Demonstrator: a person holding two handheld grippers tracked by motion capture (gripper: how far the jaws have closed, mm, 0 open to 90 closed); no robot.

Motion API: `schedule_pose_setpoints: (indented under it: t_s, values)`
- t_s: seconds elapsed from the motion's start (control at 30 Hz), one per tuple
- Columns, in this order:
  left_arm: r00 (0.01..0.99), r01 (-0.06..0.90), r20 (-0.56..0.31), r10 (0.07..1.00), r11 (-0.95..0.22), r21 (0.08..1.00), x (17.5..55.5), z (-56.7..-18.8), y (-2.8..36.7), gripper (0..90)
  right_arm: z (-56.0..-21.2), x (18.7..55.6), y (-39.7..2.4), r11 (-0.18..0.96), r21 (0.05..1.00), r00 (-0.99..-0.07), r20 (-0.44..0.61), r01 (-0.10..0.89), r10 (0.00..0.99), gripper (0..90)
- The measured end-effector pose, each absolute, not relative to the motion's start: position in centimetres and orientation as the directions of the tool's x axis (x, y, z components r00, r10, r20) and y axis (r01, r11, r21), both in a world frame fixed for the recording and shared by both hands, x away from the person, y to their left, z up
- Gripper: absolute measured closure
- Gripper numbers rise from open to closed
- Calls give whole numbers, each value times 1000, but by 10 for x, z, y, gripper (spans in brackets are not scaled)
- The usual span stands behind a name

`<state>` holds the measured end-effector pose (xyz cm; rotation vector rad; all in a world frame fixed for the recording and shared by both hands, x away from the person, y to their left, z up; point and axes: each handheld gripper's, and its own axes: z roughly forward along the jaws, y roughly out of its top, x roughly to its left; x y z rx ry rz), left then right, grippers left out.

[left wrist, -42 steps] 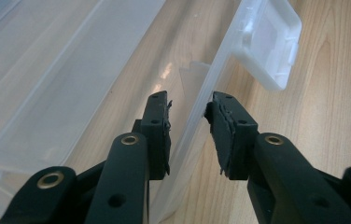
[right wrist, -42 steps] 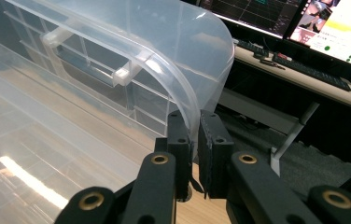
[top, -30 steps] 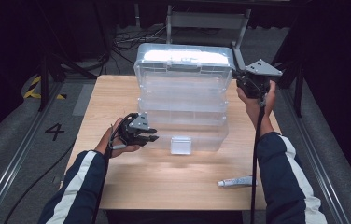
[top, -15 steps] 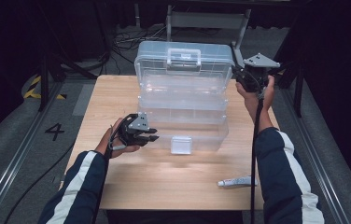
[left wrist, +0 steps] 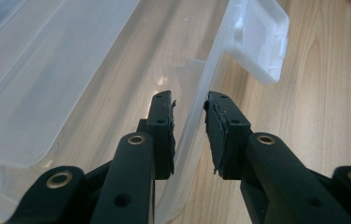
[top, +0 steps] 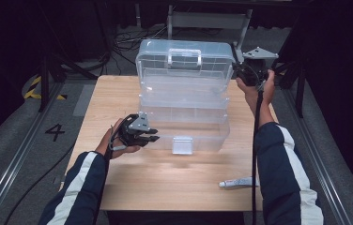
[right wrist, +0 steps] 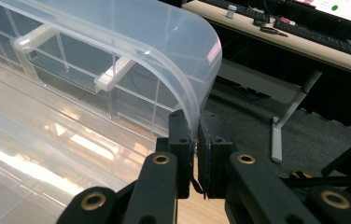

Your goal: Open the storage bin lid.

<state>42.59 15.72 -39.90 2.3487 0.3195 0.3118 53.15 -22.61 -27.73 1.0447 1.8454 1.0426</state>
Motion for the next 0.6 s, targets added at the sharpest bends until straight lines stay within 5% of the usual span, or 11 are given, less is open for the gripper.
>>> schedule_pose_setpoints:
  t_s: [0.6]
  values:
    - [940,143,123,319,-694,705,426,-400,159,722,-275,571,-220,319,886,-348,-198,336,916,846]
